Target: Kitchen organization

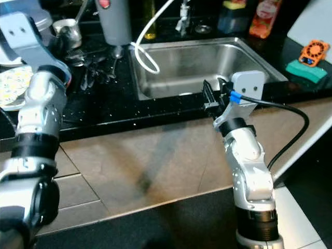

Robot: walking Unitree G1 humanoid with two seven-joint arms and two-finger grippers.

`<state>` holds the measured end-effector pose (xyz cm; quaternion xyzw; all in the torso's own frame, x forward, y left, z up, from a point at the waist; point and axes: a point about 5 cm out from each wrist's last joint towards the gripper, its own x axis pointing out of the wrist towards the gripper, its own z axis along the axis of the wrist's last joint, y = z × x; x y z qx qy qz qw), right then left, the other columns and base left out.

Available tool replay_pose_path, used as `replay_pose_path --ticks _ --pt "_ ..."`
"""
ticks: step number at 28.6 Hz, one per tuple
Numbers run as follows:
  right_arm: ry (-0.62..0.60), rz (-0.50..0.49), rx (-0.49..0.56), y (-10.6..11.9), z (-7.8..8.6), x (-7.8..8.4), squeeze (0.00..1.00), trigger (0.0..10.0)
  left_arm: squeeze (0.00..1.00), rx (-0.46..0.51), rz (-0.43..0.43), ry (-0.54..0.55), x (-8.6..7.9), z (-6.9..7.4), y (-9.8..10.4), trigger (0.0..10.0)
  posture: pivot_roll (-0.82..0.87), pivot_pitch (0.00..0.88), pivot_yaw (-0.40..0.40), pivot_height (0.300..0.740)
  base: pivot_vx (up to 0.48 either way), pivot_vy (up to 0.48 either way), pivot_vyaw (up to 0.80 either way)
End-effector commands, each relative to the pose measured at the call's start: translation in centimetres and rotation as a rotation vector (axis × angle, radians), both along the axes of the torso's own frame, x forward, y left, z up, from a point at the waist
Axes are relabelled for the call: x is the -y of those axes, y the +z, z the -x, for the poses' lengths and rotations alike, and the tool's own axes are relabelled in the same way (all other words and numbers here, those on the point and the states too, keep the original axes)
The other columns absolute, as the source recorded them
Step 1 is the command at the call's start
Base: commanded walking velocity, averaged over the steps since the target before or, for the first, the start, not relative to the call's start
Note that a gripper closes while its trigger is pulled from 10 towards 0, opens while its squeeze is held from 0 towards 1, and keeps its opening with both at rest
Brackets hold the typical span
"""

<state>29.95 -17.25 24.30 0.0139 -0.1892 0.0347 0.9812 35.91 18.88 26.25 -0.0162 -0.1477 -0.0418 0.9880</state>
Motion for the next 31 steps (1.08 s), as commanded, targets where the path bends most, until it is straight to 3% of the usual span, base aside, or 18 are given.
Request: replay_pose_path --ticks 1,6,9,15,19,24,31 --pt "-0.056 -0.006 0.012 0.0 0.2 0.6 0.00 10.0 0.00 -0.015 -0.075 -0.133 1.8 1.3 -0.4 10.0 0.02 0.076 0.031 0.740 0.000 0.000 0.00" --pt "-0.158 0.019 0.043 0.2 0.3 1.6 0.00 10.0 0.00 -0.001 -0.209 -0.302 3.9 3.6 -2.6 10.0 0.03 0.071 0.023 0.740 0.000 0.000 0.00" --pt "-0.190 0.014 0.050 0.3 0.2 2.0 0.00 10.0 0.00 0.031 -0.259 -0.314 4.6 4.3 -2.6 10.0 0.02 0.067 0.023 0.740 0.000 0.000 0.00" --pt "-0.229 0.017 0.048 0.3 0.2 2.6 0.00 10.0 0.00 0.042 -0.184 -0.242 4.8 4.2 -1.7 10.0 0.01 0.059 0.020 0.740 0.000 0.000 0.00" --pt "-0.246 0.011 0.040 0.1 0.0 2.9 0.00 10.0 0.00 0.057 -0.135 -0.113 4.7 3.1 -1.4 10.0 0.00 0.057 0.018 0.740 0.000 0.000 0.00" --pt "-0.245 -0.028 0.028 0.0 -0.1 3.1 0.00 10.0 0.00 0.050 -0.055 -0.092 5.0 2.7 -1.4 10.0 0.00 0.055 0.017 0.740 0.000 0.000 0.00" --pt "-0.260 -0.037 -0.011 -0.6 -0.6 3.4 0.00 10.0 0.00 0.026 -0.035 -0.057 5.1 2.3 -1.9 10.0 0.00 0.047 0.019 0.740 0.000 0.000 0.00"
